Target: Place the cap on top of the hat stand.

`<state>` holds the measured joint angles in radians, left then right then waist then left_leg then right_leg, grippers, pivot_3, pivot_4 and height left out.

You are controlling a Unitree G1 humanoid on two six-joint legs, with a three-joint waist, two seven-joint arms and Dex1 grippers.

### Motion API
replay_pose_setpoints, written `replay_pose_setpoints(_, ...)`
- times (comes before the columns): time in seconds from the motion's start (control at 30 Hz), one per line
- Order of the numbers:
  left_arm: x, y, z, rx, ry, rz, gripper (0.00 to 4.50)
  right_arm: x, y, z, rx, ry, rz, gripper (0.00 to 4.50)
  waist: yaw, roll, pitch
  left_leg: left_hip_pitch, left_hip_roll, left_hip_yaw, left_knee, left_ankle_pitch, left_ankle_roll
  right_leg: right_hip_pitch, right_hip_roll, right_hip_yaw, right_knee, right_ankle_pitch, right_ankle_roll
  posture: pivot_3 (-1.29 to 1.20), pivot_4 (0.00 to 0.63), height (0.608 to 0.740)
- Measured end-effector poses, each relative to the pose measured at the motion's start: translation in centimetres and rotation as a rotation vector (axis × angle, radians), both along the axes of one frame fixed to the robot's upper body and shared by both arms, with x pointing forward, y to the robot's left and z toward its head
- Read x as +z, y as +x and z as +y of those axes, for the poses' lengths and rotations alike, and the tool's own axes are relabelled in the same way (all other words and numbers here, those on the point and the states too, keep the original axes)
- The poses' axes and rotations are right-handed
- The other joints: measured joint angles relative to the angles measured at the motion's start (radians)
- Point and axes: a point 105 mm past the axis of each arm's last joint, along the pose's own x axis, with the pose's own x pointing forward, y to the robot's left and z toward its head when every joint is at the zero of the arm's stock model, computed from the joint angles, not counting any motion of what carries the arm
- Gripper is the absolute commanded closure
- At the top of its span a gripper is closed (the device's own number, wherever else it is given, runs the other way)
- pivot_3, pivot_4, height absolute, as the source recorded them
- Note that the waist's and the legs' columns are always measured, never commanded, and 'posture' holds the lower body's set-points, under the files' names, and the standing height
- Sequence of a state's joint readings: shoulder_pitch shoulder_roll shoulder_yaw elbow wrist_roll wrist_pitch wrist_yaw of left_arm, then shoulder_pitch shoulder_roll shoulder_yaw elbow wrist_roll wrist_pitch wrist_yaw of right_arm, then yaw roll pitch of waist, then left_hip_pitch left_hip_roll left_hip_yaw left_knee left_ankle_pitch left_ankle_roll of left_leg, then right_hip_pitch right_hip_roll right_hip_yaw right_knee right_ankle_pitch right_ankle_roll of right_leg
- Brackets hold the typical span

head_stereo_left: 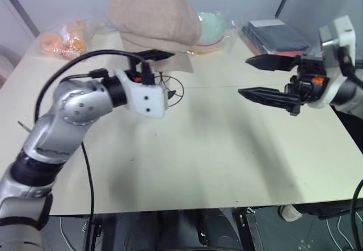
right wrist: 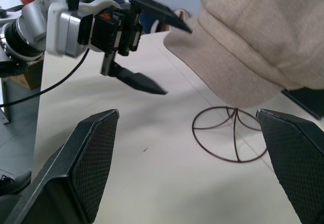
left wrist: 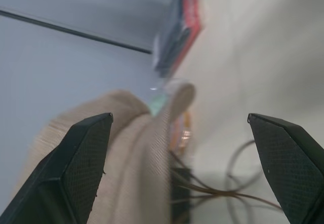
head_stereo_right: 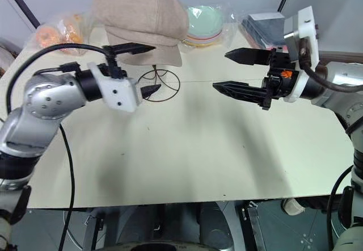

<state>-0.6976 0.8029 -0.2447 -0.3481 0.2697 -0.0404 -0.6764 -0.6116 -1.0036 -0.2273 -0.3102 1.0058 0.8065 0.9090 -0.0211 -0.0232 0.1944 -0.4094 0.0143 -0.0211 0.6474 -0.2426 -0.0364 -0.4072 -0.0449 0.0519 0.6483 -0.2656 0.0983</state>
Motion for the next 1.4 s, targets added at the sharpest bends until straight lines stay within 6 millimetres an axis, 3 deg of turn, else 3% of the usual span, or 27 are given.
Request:
replay_pose_setpoints(0.1, -0.4, 0.4, -0.5, 0.005, 0.023, -0.041, 0.00, -0.2, 0.1, 0.0, -0.009, -0.011, 0.002, 0.05, 0.005, 0.000, 0.000, 0.000, 0.000, 0.000, 0.000, 0.000, 0.000, 0.000, 0.000, 0.000, 0.000, 0.000, 0.000, 0.00, 0.150, 0.740)
replay_pose_setpoints(0.17, -0.4, 0.5, -0.6, 0.004, 0.028, -0.052, 0.53, -0.4, 0.2, 0.0, -0.012, -0.023, 0.004, 0.00, 0.007, 0.000, 0.000, 0.000, 0.000, 0.000, 0.000, 0.000, 0.000, 0.000, 0.000, 0.000, 0.000, 0.000, 0.000, 0.00, 0.150, 0.740)
replay_pose_setpoints(0.43, -0.8, 1.4, -0.5, 0.030, 0.018, -0.054, 4.48, -0.6, 0.3, 0.2, -0.012, -0.024, 0.002, 0.00, 0.008, 0.000, 0.000, 0.000, 0.000, 0.000, 0.000, 0.000, 0.000, 0.000, 0.000, 0.000, 0.000, 0.000, 0.000, 0.00, 0.150, 0.740)
replay_pose_setpoints(0.63, 0.3, 1.6, 0.1, 0.030, -0.054, -0.097, 4.48, -0.7, 0.4, 0.2, -0.018, -0.029, -0.003, 0.00, 0.007, 0.000, 0.000, 0.000, 0.001, 0.000, 0.000, 0.000, 0.000, 0.000, 0.000, 0.000, 0.001, 0.000, 0.000, 0.00, 0.150, 0.740)
replay_pose_setpoints(0.83, 2.1, 1.5, 2.9, -0.094, -0.170, -0.160, 4.48, -1.3, 0.8, 0.3, -0.017, -0.045, -0.001, 0.00, 0.007, 0.000, 0.000, 0.000, 0.001, 0.000, 0.000, 0.000, 0.000, -0.001, 0.000, 0.000, 0.001, 0.000, 0.000, 0.00, 0.150, 0.740)
replay_pose_setpoints(1.1, 2.0, 1.2, 6.7, -0.218, -0.158, -0.124, 4.48, -1.8, 1.1, 0.4, -0.019, -0.077, -0.007, 0.00, 0.008, 0.000, 0.000, 0.000, 0.001, 0.000, 0.001, 0.000, 0.000, -0.001, -0.001, -0.001, 0.001, 0.000, 0.000, 0.00, 0.150, 0.740)
replay_pose_setpoints(1.4, 1.7, 1.9, 8.8, -0.243, -0.095, -0.128, 4.48, -1.2, 1.3, 0.3, -0.025, -0.038, 0.000, 0.00, 0.004, 0.000, 0.000, 0.000, 0.001, 0.001, 0.000, 0.000, 0.000, -0.001, 0.000, -0.001, 0.001, 0.000, 0.000, 0.00, 0.150, 0.740)
